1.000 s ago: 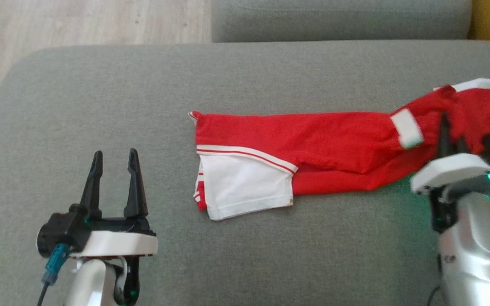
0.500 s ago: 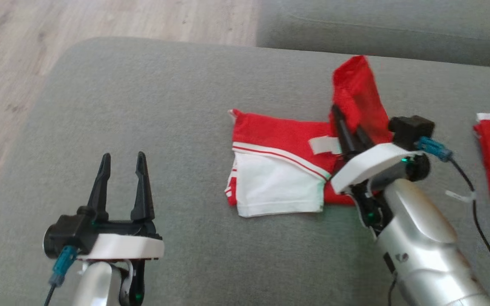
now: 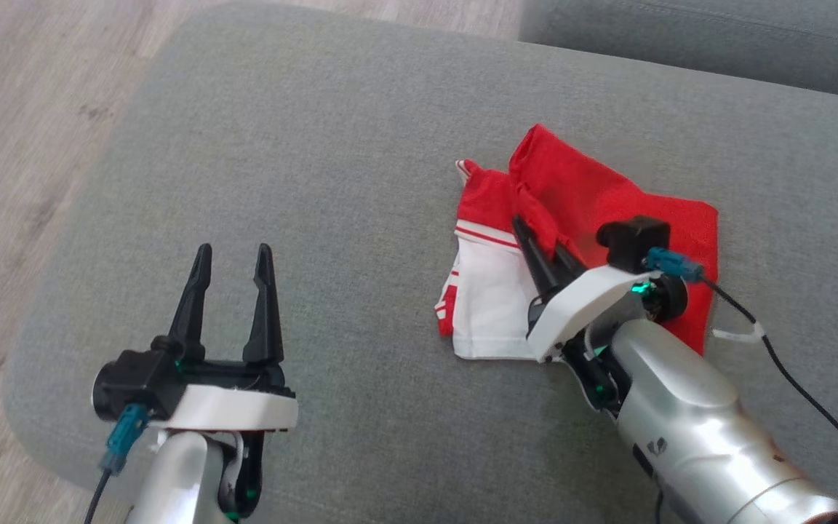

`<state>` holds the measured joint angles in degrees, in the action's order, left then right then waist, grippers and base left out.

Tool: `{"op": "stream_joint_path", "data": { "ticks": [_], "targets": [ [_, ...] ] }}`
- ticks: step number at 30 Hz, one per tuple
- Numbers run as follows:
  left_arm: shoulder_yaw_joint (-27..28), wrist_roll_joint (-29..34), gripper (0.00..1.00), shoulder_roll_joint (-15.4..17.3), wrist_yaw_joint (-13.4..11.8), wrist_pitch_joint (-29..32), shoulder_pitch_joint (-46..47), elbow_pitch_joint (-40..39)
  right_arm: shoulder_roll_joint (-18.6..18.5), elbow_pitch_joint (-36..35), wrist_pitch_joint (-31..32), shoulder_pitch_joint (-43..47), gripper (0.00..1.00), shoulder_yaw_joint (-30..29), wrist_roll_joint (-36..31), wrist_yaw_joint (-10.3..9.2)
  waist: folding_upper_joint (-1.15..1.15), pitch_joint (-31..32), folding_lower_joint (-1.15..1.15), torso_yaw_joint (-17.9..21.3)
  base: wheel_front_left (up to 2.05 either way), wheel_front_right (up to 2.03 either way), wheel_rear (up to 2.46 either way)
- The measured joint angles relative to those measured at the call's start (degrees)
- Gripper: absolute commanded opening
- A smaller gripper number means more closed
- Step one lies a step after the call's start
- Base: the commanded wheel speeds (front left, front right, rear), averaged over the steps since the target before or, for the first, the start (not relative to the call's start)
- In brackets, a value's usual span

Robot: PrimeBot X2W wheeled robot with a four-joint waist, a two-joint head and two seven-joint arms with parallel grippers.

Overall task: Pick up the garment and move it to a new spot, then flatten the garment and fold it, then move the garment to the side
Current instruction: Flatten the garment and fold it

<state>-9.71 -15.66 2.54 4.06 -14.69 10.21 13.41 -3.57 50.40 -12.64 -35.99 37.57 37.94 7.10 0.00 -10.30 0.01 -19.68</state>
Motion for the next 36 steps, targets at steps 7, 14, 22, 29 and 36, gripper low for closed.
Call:
{"op": "stream_joint_path", "data": {
  "ticks": [7,14,22,29,36],
  "targets": [
    [-0.91,-0.57,1.00,0.00,-0.12,-0.01,0.07,0.00,-0.19,0.43,-0.55,-0.02,0.00,5.10,2.86,0.00,0.00,-0.51,0.00,-0.99,0.00,0.00,0.00],
    [-1.25,-1.00,1.00,-0.01,-0.55,-0.01,0.07,0.05,-0.33,-0.35,-0.56,0.03,0.00,9.56,4.11,0.00,0.00,-0.54,0.00,-1.13,0.00,0.00,0.00],
    [-1.14,-1.05,1.00,-0.01,-0.59,-0.01,0.06,1.29,-0.40,-7.26,-0.47,0.26,1.00,15.71,8.49,0.00,0.00,0.12,-0.01,0.07,0.00,0.00,0.00],
    [1.03,-0.40,1.00,-0.01,-0.53,0.00,0.02,0.75,-0.36,-7.91,-1.57,-1.49,1.00,8.55,9.04,0.00,0.00,1.56,-0.01,3.29,0.00,0.00,0.00],
    [2.71,0.05,1.00,-0.04,-0.53,-0.01,-0.34,-0.51,-0.40,-12.94,-1.75,-0.34,1.00,-16.97,-13.46,0.00,0.00,3.29,-0.01,7.90,0.00,0.00,0.00]
  ]
}}
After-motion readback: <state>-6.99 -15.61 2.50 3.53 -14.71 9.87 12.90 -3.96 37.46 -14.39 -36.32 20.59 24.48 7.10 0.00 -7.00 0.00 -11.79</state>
